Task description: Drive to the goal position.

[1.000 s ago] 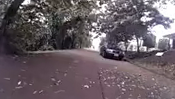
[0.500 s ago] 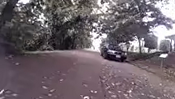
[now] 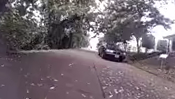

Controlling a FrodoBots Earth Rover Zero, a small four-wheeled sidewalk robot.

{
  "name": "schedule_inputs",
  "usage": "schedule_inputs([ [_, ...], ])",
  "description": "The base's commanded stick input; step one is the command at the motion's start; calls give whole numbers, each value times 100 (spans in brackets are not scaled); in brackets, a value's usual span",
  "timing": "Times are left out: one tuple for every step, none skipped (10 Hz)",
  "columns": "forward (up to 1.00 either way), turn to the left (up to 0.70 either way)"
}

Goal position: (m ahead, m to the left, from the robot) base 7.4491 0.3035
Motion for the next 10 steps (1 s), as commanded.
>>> schedule_inputs([
  [70,0],
  [70,0],
  [70,0],
  [70,0],
  [70,0],
  [70,0],
  [70,0],
  [70,0],
  [70,0],
  [70,0],
])
